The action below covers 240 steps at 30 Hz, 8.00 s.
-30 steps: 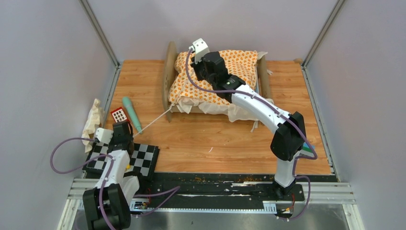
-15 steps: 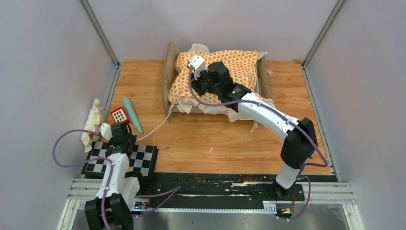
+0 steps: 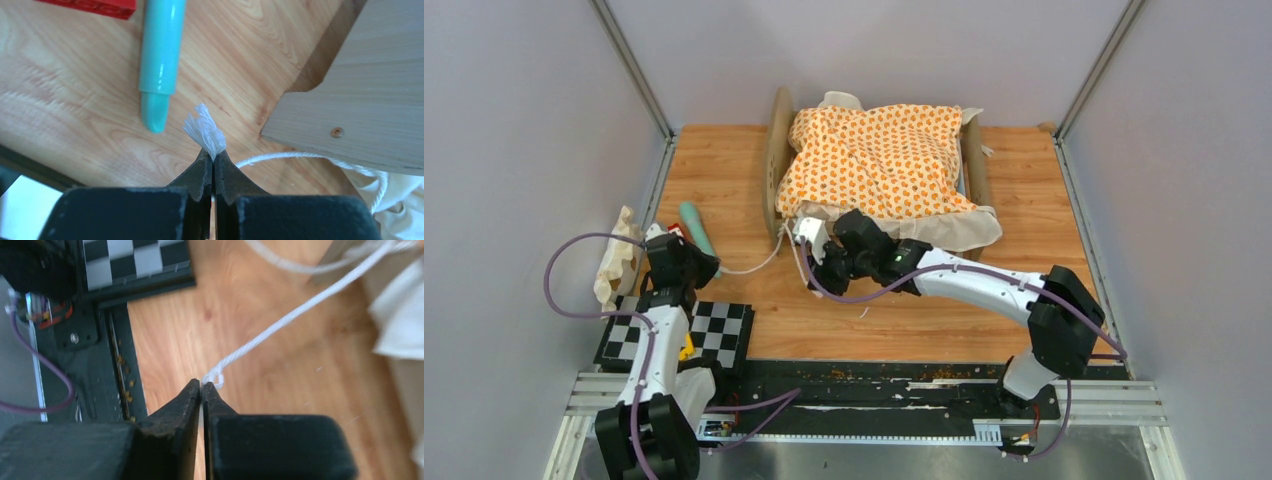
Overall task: Set up the pet bed
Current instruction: Tie the ropes to the bed frame, then adjust the bed frame at the center of the board.
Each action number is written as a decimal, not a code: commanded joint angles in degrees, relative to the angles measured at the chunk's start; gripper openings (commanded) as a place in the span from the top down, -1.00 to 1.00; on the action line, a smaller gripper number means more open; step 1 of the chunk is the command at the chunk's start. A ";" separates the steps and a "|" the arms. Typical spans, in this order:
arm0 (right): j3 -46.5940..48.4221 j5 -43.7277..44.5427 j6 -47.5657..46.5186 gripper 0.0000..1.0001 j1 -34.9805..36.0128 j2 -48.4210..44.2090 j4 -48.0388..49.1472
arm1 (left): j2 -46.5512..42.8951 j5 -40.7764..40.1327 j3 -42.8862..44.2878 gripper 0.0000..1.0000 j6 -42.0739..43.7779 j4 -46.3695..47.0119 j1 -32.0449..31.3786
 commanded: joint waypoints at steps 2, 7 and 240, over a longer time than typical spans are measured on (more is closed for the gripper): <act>-1.60 0.47 4.12 0.43 3.22 3.14 -2.72 | 2.57 5.51 3.67 0.91 2.91 4.34 -0.87; 1.80 13.21 3.98 -0.37 3.83 1.43 -6.17 | 4.48 5.32 7.74 0.23 4.91 2.38 -3.00; -19.48 33.60 32.48 -0.70 -27.51 -62.71 -40.52 | 60.20 -25.71 76.76 1.00 23.70 -16.09 -70.32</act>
